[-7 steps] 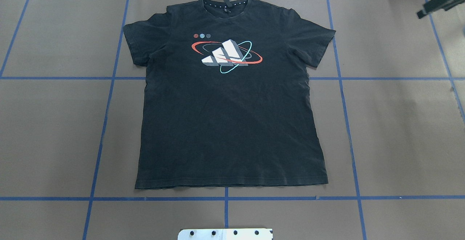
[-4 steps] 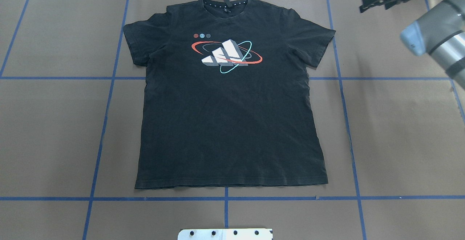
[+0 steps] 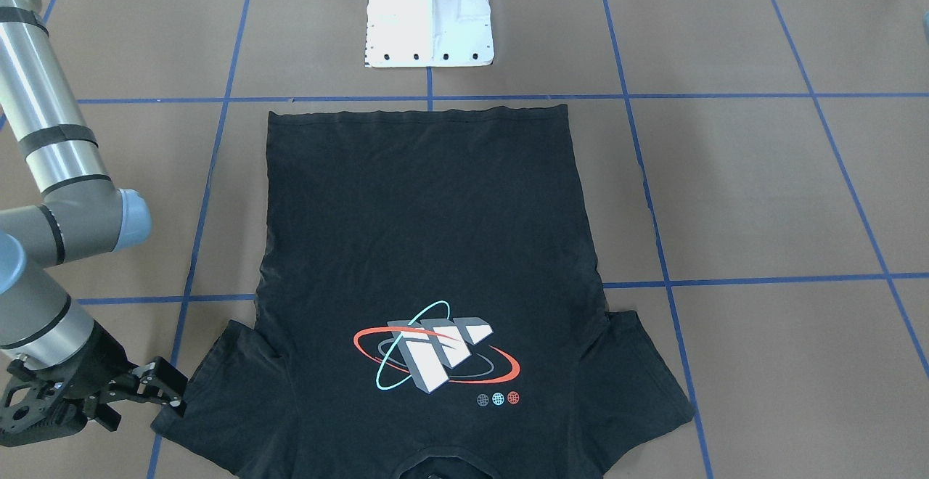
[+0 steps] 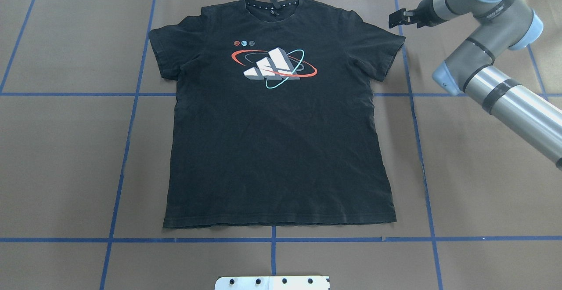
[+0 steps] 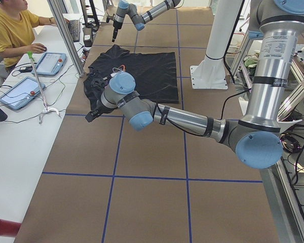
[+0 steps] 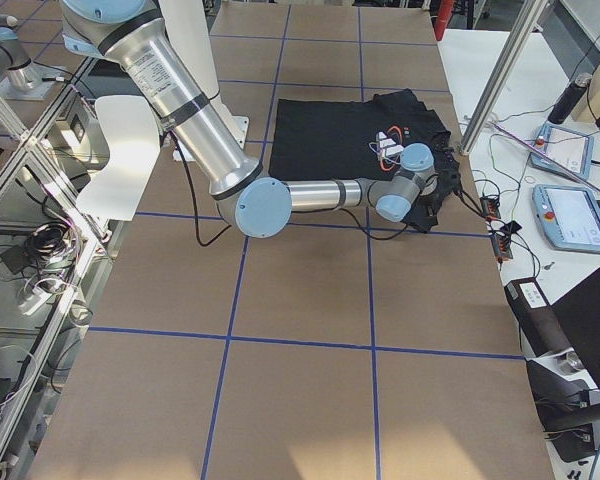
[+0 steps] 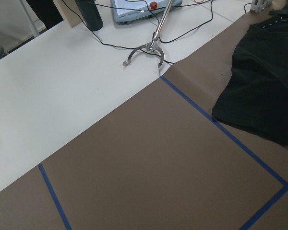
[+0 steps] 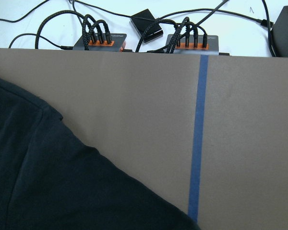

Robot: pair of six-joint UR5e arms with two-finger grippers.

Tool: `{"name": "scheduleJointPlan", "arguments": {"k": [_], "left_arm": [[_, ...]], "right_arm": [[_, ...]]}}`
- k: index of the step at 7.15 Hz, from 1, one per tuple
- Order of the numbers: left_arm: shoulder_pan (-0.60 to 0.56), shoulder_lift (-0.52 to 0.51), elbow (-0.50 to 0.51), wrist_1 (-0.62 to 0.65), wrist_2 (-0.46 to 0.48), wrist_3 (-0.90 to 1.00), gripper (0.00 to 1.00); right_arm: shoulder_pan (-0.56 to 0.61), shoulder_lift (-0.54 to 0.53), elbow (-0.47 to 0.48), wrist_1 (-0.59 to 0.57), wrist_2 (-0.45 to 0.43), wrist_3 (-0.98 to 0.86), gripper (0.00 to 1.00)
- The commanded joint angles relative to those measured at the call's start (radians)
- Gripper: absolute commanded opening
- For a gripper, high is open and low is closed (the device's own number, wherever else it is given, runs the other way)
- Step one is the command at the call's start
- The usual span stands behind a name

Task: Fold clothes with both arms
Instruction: 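Move the right gripper toward the shirt collar farthest from the robot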

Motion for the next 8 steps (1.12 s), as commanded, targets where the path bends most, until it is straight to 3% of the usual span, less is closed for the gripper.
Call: {"name": "scheduleJointPlan", "arguments": {"k": [1, 2, 4, 8], "left_arm": [[0.002, 0.000, 0.000, 0.000, 0.001, 0.001, 1.00], [0.002, 0.000, 0.000, 0.000, 0.001, 0.001, 1.00], [0.002, 0.000, 0.000, 0.002, 0.001, 0.001, 1.00], [0.002, 0.000, 0.002, 0.002, 0.001, 0.000, 1.00]], "right_arm": [[-0.029, 0.016, -0.088, 0.082, -0.076, 0.056, 0.97], [-0.031, 0.027, -0.103, 0.082, -0.082, 0.055, 0.93], [-0.049, 0.027, -0.105, 0.082, -0.104, 0.055, 0.77], [-0.054, 0.016, -0.111, 0.080, -0.112, 0.053, 0.72]]}}
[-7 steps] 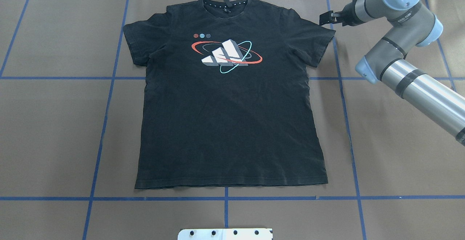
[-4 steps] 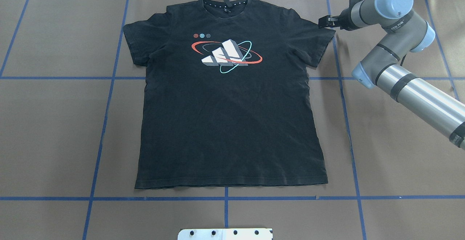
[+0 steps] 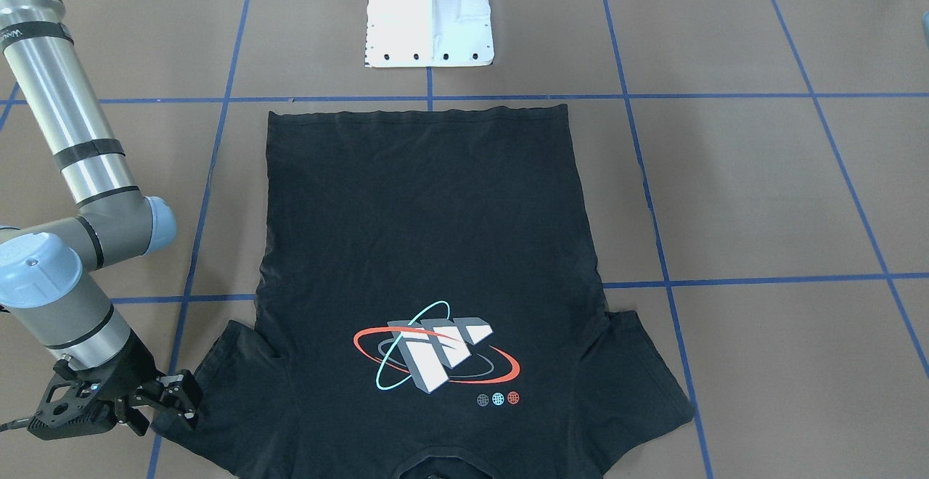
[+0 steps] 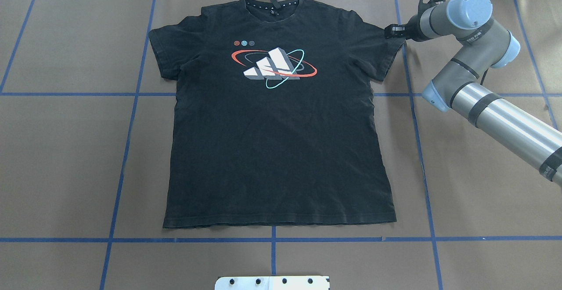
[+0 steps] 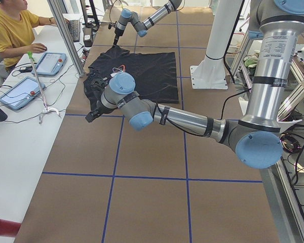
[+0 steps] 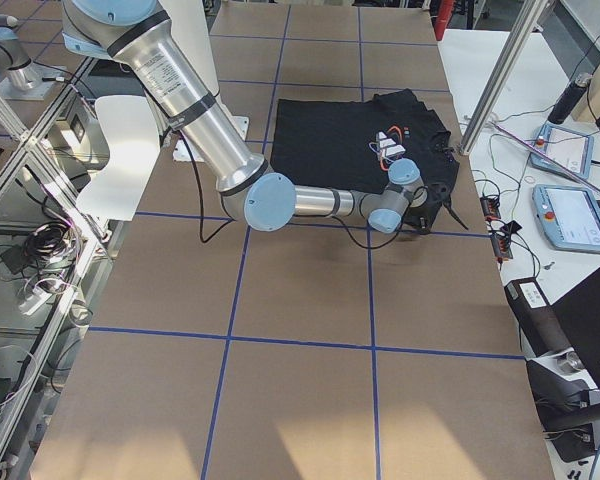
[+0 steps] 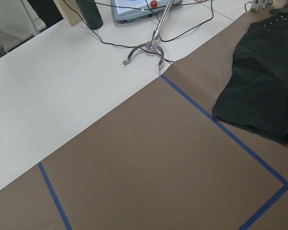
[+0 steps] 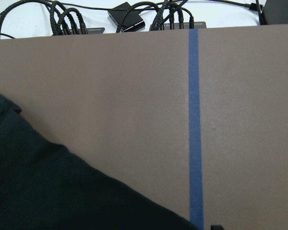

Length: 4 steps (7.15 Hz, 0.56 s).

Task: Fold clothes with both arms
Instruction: 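Move the right gripper toward the shirt collar farthest from the robot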

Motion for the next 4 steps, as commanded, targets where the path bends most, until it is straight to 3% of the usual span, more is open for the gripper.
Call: {"name": "scheduleJointPlan", "arguments": {"k": [1, 3, 4], "left_arm": [[0.000, 0.002, 0.000, 0.000, 0.001, 0.000, 1.00], [0.000, 0.002, 0.000, 0.000, 0.001, 0.000, 1.00], [0.000, 0.002, 0.000, 0.000, 0.001, 0.000, 1.00]], "right_arm": [[-0.001, -0.008, 0.000, -0.002, -0.004, -0.001, 0.72], [-0.001, -0.010, 0.000, -0.002, -0.008, -0.004, 0.70], [-0.001, -0.010, 0.000, -0.002, -0.008, -0.004, 0.51]]}}
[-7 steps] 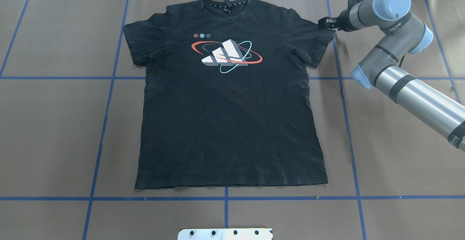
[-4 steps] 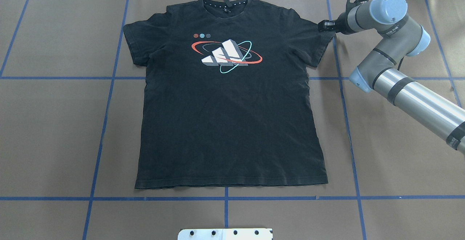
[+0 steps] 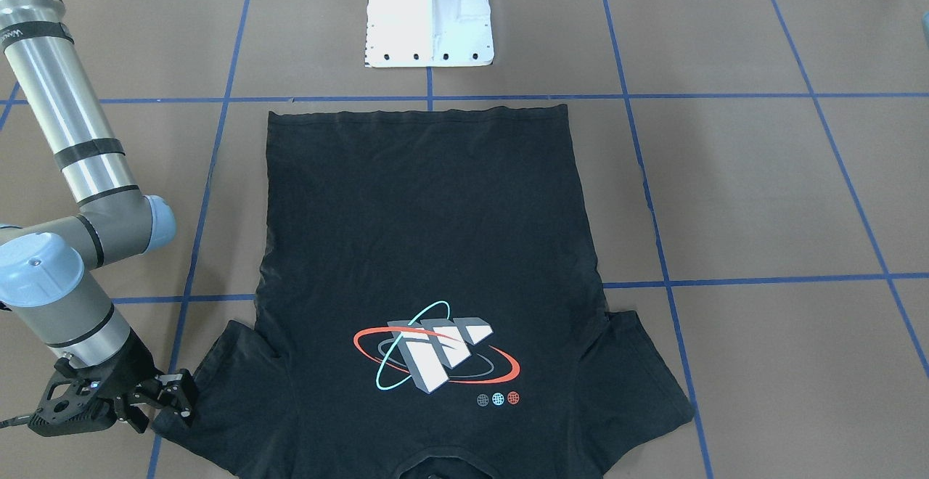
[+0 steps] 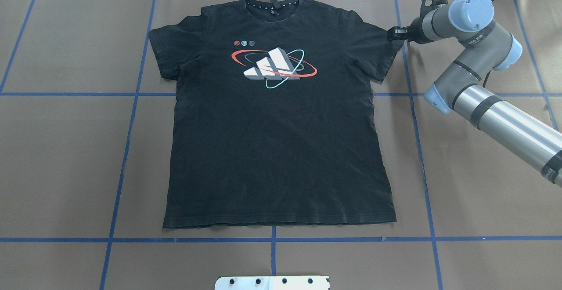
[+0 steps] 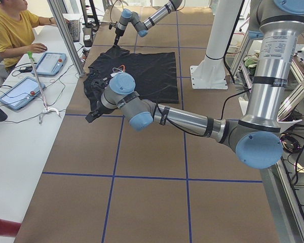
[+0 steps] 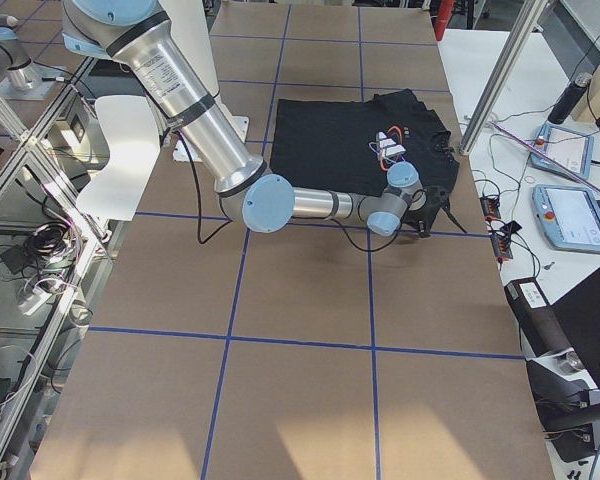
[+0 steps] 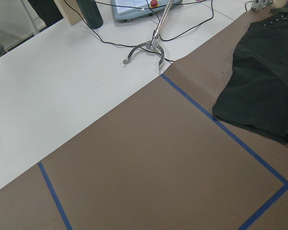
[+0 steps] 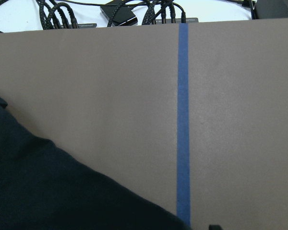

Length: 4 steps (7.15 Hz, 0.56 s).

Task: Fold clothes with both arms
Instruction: 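Move the right gripper toward the shirt collar farthest from the robot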

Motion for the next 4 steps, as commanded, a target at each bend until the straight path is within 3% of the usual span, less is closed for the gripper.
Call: {"name": "scheduleJointPlan", "arguments": {"k": [1, 2, 4], "left_arm": [[0.000, -0.001, 0.000, 0.000, 0.000, 0.000, 1.00], [0.000, -0.001, 0.000, 0.000, 0.000, 0.000, 1.00], [0.002, -0.001, 0.000, 0.000, 0.000, -0.002, 1.00]], "right_arm": [[0.000, -0.001, 0.000, -0.002, -0.001, 0.000, 0.14], [0.000, -0.001, 0.002, -0.002, -0.001, -0.002, 0.00], [0.020, -0.004, 0.058, -0.006, 0.003, -0.005, 0.00]]}}
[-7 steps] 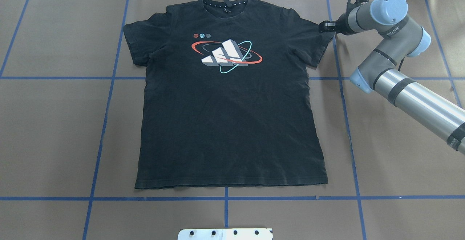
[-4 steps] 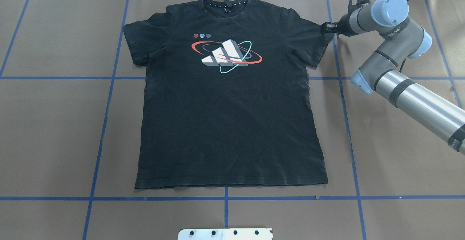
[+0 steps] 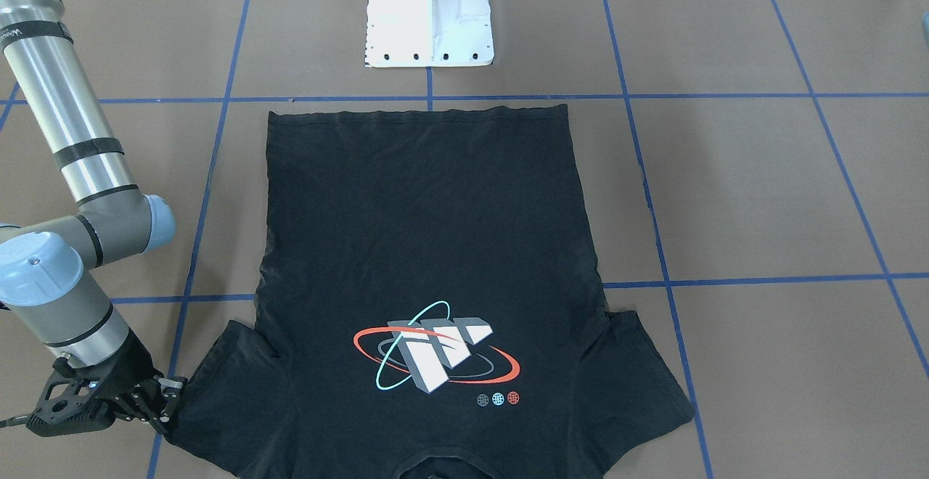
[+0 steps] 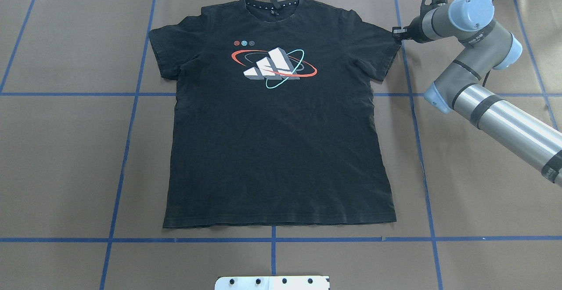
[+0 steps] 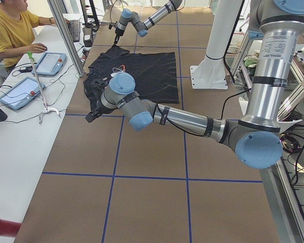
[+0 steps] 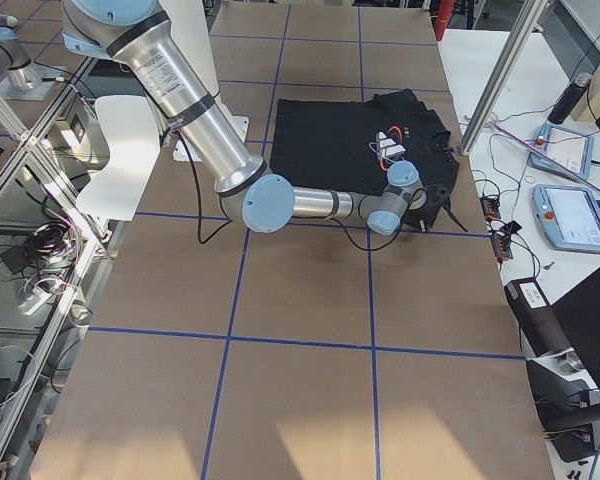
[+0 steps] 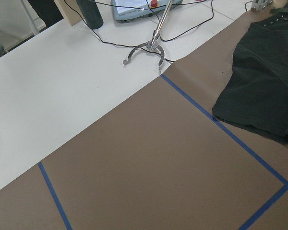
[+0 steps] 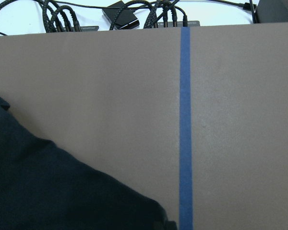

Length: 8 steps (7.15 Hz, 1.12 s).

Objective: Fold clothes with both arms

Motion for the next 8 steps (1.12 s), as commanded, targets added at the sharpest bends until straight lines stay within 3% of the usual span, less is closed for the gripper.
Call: {"name": "scheduleJointPlan", "arguments": {"k": [1, 3, 5, 7, 8], "left_arm": [[0.001, 0.000, 0.000, 0.000, 0.000, -0.001, 1.00], [0.001, 0.000, 0.002, 0.002, 0.000, -0.001, 1.00], [0.001, 0.000, 0.003, 0.000, -0.002, -0.001, 1.00], [0.001, 0.000, 0.002, 0.002, -0.002, -0.002, 1.00], [0.001, 0.000, 0.002, 0.000, -0.002, -0.002, 1.00]], "right_arm": [[0.014, -0.003, 0.109, -0.092, 0.000, -0.004, 0.00], [-0.010, 0.030, 0.315, -0.362, -0.015, 0.029, 0.00], [-0.128, 0.123, 0.299, -0.391, -0.215, 0.204, 0.00], [-0.202, 0.238, 0.177, -0.415, -0.319, 0.285, 0.00], [-0.217, 0.248, 0.153, -0.415, -0.324, 0.292, 0.00]]}}
